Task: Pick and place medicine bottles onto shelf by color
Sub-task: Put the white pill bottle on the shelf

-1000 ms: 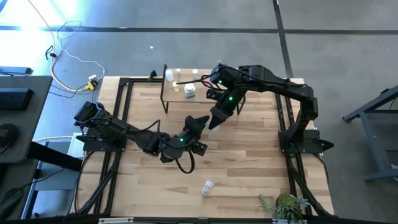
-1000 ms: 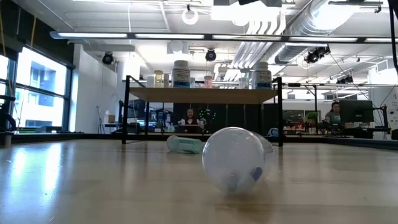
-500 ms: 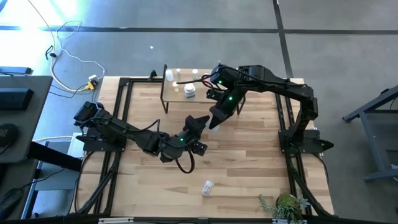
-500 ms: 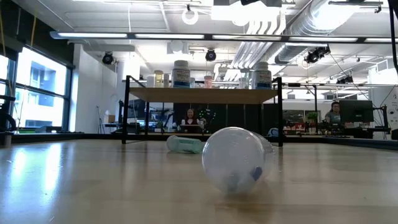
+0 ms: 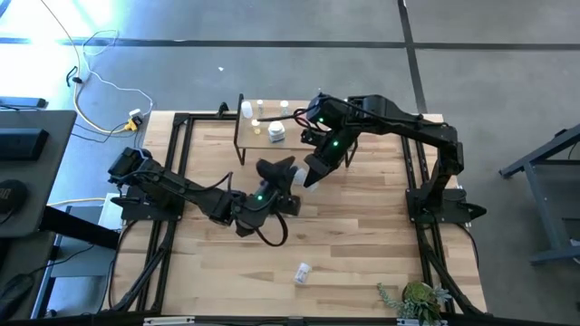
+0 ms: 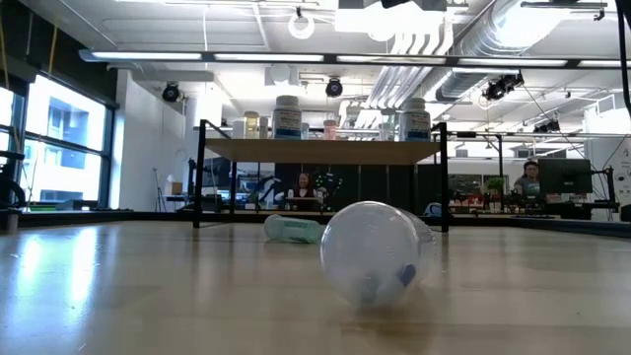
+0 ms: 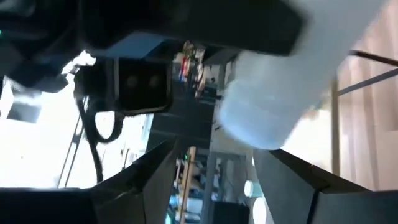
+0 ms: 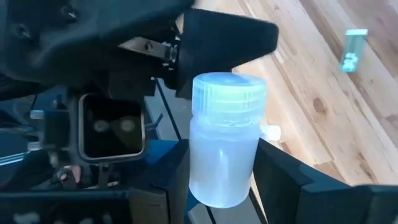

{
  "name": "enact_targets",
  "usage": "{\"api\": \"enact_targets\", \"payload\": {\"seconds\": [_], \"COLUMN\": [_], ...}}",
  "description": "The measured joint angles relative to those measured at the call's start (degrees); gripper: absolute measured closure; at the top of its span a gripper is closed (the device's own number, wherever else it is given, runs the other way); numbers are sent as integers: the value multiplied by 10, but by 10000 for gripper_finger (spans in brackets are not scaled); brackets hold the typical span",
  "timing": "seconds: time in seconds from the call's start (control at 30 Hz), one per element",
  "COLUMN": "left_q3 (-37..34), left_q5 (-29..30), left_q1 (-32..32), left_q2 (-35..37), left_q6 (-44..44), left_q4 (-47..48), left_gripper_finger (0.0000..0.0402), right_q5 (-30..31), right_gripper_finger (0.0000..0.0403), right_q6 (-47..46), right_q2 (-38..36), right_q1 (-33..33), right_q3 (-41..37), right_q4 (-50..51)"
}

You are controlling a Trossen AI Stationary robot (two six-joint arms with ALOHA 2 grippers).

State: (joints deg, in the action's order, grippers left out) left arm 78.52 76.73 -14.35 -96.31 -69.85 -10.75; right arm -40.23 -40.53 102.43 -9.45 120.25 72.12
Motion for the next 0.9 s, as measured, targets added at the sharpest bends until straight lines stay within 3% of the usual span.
{"api": "enact_targets", "payload": {"seconds": [0.57, 0.9], "left_q3": [0, 0], "left_q5": [68, 64], "left_q1": [-2, 43], "left_q2": [0, 40], "left_q6": [107, 210], "left_q4": [1, 6], "left_gripper_finger": [198, 198], "right_q5": [66, 189], "right_gripper_finger": [263, 263], "right_q6": [5, 60], "right_q2": [-25, -78], "right_q1": [-47, -59], "right_q3": [0, 0], "right_q4": [-17, -50]}}
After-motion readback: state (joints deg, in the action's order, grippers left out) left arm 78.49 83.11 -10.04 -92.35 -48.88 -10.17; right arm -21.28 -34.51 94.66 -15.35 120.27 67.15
